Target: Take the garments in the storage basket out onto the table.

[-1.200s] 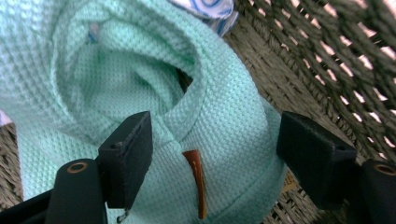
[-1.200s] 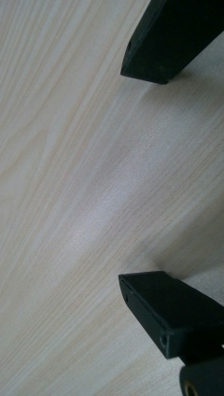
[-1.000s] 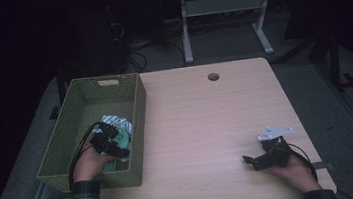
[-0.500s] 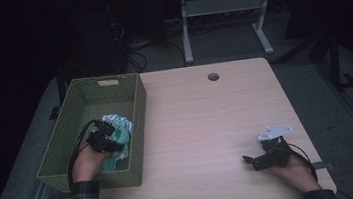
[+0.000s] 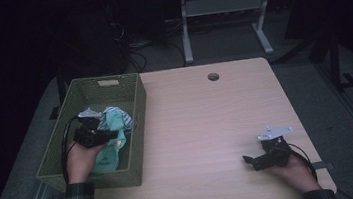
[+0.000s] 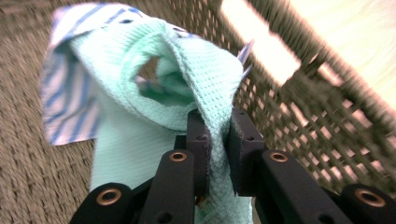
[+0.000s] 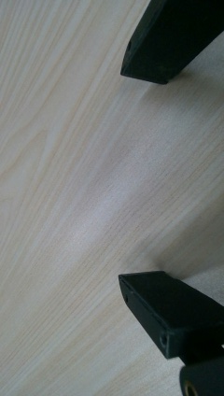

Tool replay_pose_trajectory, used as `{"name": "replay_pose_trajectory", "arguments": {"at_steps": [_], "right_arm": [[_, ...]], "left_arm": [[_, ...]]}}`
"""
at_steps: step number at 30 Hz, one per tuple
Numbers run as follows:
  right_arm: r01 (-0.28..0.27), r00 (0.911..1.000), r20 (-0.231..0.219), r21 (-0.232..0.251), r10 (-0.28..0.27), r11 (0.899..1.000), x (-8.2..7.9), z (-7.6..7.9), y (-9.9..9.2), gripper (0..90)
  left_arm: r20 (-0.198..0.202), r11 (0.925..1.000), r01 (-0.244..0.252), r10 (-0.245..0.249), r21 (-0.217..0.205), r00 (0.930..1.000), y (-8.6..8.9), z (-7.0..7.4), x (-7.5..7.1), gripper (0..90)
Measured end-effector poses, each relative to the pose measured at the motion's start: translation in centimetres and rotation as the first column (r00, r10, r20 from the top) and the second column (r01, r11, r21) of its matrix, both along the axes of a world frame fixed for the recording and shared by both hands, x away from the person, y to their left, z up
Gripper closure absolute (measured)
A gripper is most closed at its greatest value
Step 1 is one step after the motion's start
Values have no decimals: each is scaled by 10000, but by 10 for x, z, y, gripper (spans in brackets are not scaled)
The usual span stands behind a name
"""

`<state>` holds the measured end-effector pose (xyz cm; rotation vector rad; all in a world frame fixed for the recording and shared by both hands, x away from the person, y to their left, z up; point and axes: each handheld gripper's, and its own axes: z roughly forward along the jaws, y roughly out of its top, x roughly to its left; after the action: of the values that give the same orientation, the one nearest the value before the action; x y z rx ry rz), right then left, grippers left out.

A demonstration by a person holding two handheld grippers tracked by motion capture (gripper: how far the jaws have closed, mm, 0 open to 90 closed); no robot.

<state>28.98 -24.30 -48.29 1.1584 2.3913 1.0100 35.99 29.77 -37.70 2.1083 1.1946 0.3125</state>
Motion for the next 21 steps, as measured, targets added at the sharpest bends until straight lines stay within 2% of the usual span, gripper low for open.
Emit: {"name": "replay_pose_trajectory", "arguments": {"at_steps": [4, 10, 14, 18, 21], "right_arm": [[-10, 10000, 11, -5, 10, 10000, 0, 0, 0, 21], [29, 10000, -46, 12, -29, 10000, 0, 0, 0, 21], [31, 10000, -46, 12, -31, 10000, 0, 0, 0, 21], [28, 10000, -41, 15, -28, 10000, 0, 0, 0, 21], [31, 10000, -42, 24, -31, 10000, 0, 0, 0, 21]], "left_arm": [[510, 9980, -139, 171, -624, 9986, 7, 7, -3, 802], [985, 9930, -221, 337, -1160, 9946, 12, 13, -5, 804], [1294, 9878, -263, 465, -1536, 9905, 14, 21, -7, 807], [1628, 9789, -101, 442, -2043, 9857, 17, 32, -9, 808], [1775, 9739, 44, 370, -2271, 9834, 18, 38, -9, 808]]}}
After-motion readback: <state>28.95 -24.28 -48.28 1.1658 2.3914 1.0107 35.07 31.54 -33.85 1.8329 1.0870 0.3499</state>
